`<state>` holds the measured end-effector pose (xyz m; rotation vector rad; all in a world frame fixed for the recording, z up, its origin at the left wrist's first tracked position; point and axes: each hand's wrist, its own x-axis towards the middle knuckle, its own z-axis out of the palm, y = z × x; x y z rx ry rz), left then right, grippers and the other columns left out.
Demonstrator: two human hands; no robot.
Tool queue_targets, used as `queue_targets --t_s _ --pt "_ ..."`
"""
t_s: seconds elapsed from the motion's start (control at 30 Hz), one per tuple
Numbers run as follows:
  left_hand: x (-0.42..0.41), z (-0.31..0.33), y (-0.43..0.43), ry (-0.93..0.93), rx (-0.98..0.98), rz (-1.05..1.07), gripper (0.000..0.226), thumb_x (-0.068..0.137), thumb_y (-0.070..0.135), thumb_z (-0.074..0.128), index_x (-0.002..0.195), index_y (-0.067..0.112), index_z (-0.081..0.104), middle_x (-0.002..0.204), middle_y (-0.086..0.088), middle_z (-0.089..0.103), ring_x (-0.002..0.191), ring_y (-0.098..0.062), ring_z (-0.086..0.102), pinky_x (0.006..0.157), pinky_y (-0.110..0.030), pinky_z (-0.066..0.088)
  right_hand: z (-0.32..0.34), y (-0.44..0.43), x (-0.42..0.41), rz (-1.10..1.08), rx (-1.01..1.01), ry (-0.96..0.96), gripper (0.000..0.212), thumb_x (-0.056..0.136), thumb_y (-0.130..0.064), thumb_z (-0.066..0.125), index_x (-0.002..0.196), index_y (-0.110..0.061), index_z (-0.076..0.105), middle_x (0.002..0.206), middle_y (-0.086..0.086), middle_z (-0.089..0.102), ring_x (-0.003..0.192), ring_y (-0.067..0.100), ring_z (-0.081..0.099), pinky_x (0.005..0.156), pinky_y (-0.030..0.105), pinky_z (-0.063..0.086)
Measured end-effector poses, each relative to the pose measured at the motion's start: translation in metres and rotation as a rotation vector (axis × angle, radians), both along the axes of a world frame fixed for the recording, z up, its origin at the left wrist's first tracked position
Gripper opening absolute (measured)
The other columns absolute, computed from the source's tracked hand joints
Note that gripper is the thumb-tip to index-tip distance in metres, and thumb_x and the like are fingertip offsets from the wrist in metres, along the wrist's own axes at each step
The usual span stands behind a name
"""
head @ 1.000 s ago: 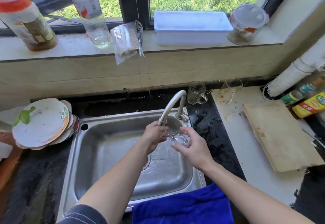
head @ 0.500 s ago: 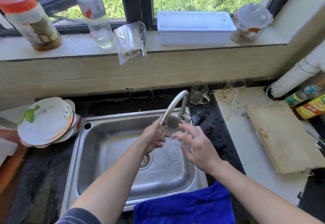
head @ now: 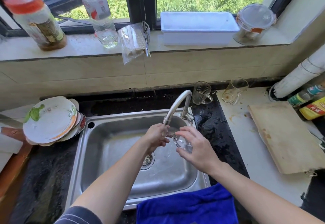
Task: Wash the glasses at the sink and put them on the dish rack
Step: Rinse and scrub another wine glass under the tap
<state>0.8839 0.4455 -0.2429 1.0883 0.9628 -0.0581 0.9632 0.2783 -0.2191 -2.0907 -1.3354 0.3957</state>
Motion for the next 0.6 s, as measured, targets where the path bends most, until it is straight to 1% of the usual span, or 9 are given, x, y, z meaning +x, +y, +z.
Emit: queue_targets --t_s 0.03,0.1,0.2,0.27,0.33,0.37,0.43,0.5,0.6 --pt "0.001 -0.001 -0.001 -0.011 -0.005 0.011 0.014 0.094 0.009 0.04 0.097 0.01 0.054 0.072 -0.005 0.045 0.052 -0.017 0.044 0.047 -0.024 0.029 -0.002 -0.001 0.0 -0.049 -0.02 0.074 0.048 0.079 -0.035 0.075 0.124 -0.026 0.059 0.125 -0.013 0.05 0.111 0.001 0.051 0.094 0.017 0.043" --pt "0.003 -0.004 -0.004 -0.032 -0.057 0.061 0.017 0.094 0.011 0.04 0.1 0.009 0.055 0.08 -0.007 0.05 0.054 -0.017 0.041 0.047 -0.025 0.028 -0.004 0.0 0.001 -0.235 -0.078 0.351 0.052 0.08 -0.042 0.074 0.127 -0.027 0.055 0.125 -0.014 0.049 0.108 -0.001 0.052 0.086 0.009 0.043" --pt "0.0 -0.008 -0.004 -0.076 -0.212 0.145 0.024 0.096 0.022 0.038 0.105 0.01 0.056 0.083 -0.004 0.057 0.053 -0.015 0.039 0.046 -0.023 0.027 -0.009 0.002 0.001 -0.494 -0.104 0.742 0.052 0.083 -0.045 0.07 0.126 -0.022 0.055 0.124 -0.005 0.055 0.094 0.007 0.062 0.072 0.025 0.054" --pt "-0.005 -0.007 0.0 -0.118 -0.301 0.184 0.018 0.094 0.019 0.043 0.101 0.01 0.057 0.083 -0.001 0.058 0.049 -0.012 0.04 0.042 -0.02 0.027 -0.017 0.003 0.002 -0.654 -0.047 0.996 0.047 0.083 -0.037 0.072 0.122 -0.016 0.057 0.118 0.004 0.061 0.084 0.016 0.066 0.06 0.027 0.053" --pt "-0.011 -0.006 0.003 -0.156 -0.312 0.143 0.009 0.092 0.013 0.053 0.098 0.01 0.059 0.081 -0.002 0.058 0.05 -0.01 0.043 0.042 -0.017 0.029 -0.023 0.004 0.003 -0.794 -0.011 1.247 0.041 0.085 -0.033 0.071 0.118 -0.013 0.057 0.118 0.014 0.06 0.087 0.026 0.067 0.053 0.027 0.05" --pt "-0.013 -0.004 0.004 -0.177 -0.296 0.102 0.01 0.088 0.011 0.059 0.098 0.01 0.061 0.081 -0.002 0.058 0.052 -0.01 0.044 0.043 -0.016 0.031 -0.027 0.005 0.005 -0.831 -0.028 1.356 0.04 0.088 -0.035 0.067 0.119 -0.012 0.057 0.118 0.017 0.059 0.085 0.027 0.067 0.049 0.025 0.047" --pt "-0.015 0.001 0.006 -0.197 -0.252 0.027 0.025 0.078 0.016 0.071 0.102 0.01 0.063 0.079 0.0 0.06 0.054 -0.01 0.045 0.045 -0.017 0.031 -0.031 0.006 0.004 -0.822 -0.147 1.514 0.048 0.089 -0.047 0.06 0.121 -0.011 0.054 0.113 0.02 0.059 0.069 0.022 0.062 0.041 0.021 0.041" --pt "-0.014 0.008 0.007 -0.162 -0.186 -0.039 0.034 0.073 0.024 0.077 0.102 0.012 0.062 0.071 0.003 0.054 0.049 -0.008 0.04 0.044 -0.017 0.027 -0.036 0.007 0.002 -0.763 -0.284 1.598 0.061 0.086 -0.059 0.056 0.12 -0.008 0.052 0.105 0.019 0.063 0.052 0.014 0.05 0.035 0.019 0.032" --pt "-0.012 0.012 0.01 -0.071 -0.066 -0.089 0.032 0.081 0.03 0.074 0.102 0.014 0.056 0.058 0.004 0.043 0.043 -0.008 0.032 0.042 -0.019 0.02 -0.045 0.008 0.0 -0.721 -0.388 1.654 0.071 0.083 -0.068 0.055 0.117 -0.006 0.051 0.09 0.015 0.067 0.044 0.009 0.036 0.032 0.017 0.023"
